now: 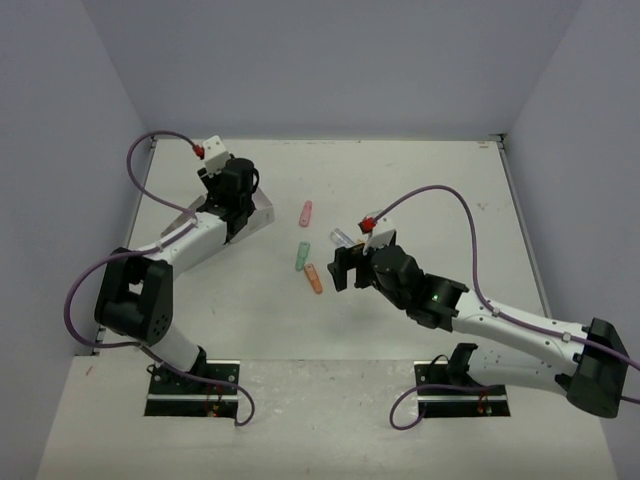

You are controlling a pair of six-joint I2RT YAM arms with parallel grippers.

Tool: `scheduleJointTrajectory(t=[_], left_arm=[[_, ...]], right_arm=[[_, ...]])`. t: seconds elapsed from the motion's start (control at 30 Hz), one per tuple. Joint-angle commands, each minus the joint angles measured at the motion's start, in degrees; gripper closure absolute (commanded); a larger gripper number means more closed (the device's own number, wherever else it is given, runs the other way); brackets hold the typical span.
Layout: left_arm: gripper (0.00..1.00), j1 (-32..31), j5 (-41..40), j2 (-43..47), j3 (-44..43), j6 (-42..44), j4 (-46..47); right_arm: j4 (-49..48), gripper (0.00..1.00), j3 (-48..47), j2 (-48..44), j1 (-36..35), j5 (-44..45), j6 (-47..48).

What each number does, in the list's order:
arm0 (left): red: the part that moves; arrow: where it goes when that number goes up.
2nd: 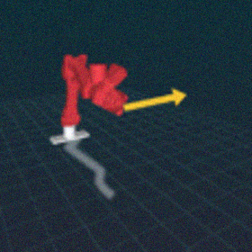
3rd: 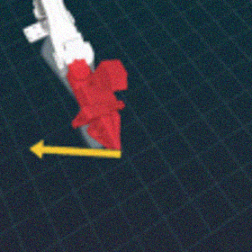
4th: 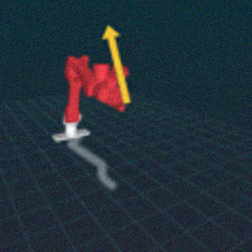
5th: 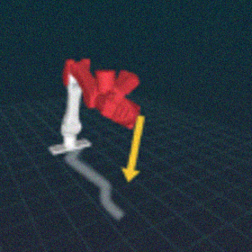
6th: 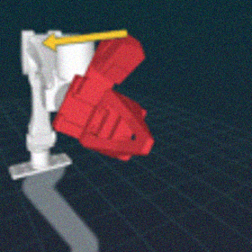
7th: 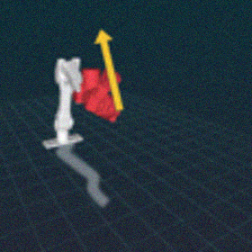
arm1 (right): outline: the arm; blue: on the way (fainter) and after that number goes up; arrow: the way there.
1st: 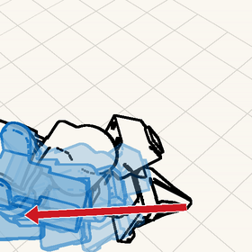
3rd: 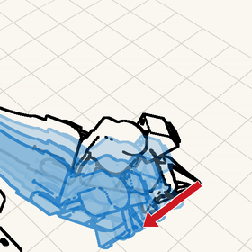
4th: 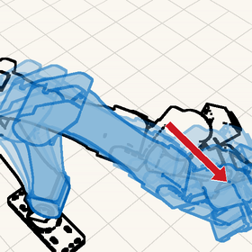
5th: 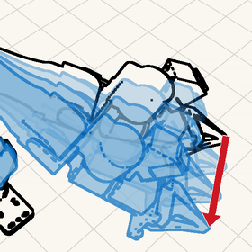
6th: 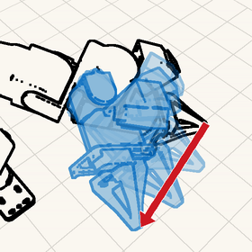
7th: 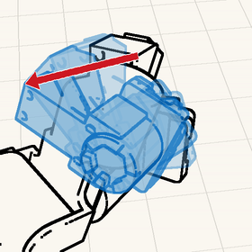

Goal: Sort the stationery into containers
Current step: Place the pen in the storage box, then pick up the stationery from the center of the board.

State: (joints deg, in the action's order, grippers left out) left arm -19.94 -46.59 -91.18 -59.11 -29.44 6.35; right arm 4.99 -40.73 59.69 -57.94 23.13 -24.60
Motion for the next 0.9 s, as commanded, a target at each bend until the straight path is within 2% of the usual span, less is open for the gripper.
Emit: scheduleJointTrajectory(t=[0.0, 0.07, 0.17, 0.33, 0.43, 0.57, 0.87], left_arm=[[0.46, 0.1, -0.7, 1.9, -0.4, -1.9, 1.1], [0.42, 0.1, 1.9, 4.4, -0.6, -3.3, -1.0], [0.37, -0.2, 7.2, 9.4, -1.7, -5.6, -5.3], [0.13, -0.6, 22.4, 22.9, -1.1, -7.5, -14.4], [0.01, -0.6, 28.8, 30.2, 1.4, -6.3, -16.8], [0.0, -0.7, 35.7, 36.0, 2.9, -2.8, -22.2], [0.0, -0.8, 41.6, 45.9, 8.7, -0.3, -28.1]], right_arm=[[-2.3, 0.02, -1.4, 2.8, 1.8, -5.1, -0.6], [-2.2, 0.08, -2.8, 6.3, 2.2, -6.8, -0.2], [3.1, 0.19, -8.3, 14.0, 2.2, -8.7, -1.0], [12.0, 0.42, -18.8, 28.2, 2.2, -12.2, -3.7], [15.0, 0.51, -23.1, 35.5, 2.0, -13.3, -3.5], [19.0, 0.51, -29.1, 43.1, 1.9, -11.9, -2.9], [21.7, 0.53, -34.1, 52.0, 1.9, -10.5, -3.3]])
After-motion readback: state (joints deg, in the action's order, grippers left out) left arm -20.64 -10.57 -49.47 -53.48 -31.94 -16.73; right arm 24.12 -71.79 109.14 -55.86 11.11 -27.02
